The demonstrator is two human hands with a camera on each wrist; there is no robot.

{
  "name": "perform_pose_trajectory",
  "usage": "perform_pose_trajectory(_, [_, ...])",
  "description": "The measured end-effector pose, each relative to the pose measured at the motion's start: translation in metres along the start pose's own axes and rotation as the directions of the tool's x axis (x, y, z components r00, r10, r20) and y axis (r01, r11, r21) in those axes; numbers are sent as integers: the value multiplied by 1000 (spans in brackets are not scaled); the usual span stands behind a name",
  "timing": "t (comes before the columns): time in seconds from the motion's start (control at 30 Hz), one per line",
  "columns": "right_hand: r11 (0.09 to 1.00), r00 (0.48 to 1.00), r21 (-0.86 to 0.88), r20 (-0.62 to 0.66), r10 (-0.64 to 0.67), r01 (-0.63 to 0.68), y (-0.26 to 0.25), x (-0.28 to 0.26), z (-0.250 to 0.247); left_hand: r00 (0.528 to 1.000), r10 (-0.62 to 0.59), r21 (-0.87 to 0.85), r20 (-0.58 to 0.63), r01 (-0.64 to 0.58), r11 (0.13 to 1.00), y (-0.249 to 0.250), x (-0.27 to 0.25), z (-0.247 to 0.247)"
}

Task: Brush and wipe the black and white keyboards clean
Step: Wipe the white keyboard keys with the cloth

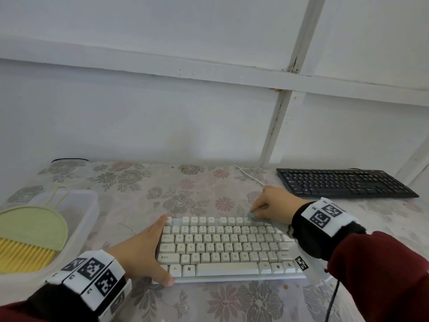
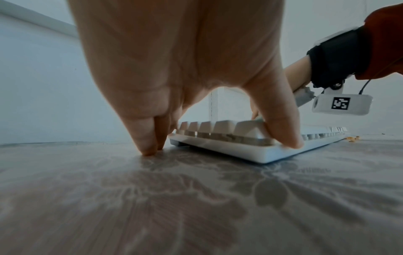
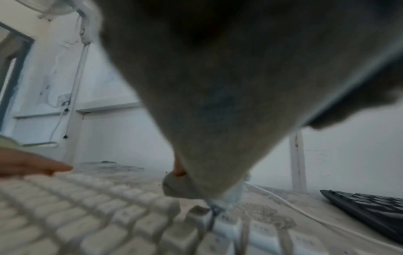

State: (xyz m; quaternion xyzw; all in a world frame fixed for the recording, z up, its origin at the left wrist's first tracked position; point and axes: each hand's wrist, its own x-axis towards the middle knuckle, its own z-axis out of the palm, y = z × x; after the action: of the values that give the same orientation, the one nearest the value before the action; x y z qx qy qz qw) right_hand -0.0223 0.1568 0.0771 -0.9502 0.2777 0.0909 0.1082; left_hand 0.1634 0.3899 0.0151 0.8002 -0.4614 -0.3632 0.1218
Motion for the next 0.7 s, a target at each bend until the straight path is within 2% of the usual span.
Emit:
perform_pose_trajectory(0.13, [991, 1000, -137, 9, 0, 1, -6, -2, 16, 1000, 9, -21, -2, -9, 1000, -1, 1, 1])
perform_pose_trajectory(0.27, [939, 999, -344, 24, 37, -27, -14, 9, 17, 1000, 2, -24, -6, -2, 1000, -1, 1, 2])
perform_pose_trajectory(0.37, [902, 996, -432, 67, 52, -18, -16, 20, 16, 1000, 2, -20, -7, -2, 1000, 1, 0, 1])
perform_pose_trajectory(0.53, [917, 992, -394, 87, 94, -53, -12, 35, 15, 1000, 5, 1, -4, -5, 1000, 1, 0, 0])
perform_pose_trajectory(0.63, [936, 990, -334, 44, 132, -110, -5, 34, 14, 1000, 4, 13, -5, -4, 1000, 1, 0, 1])
perform_pose_trajectory(0.7, [961, 988, -229, -9, 156, -154, 5, 27, 8, 1000, 4, 13, -1, -4, 1000, 1, 0, 0])
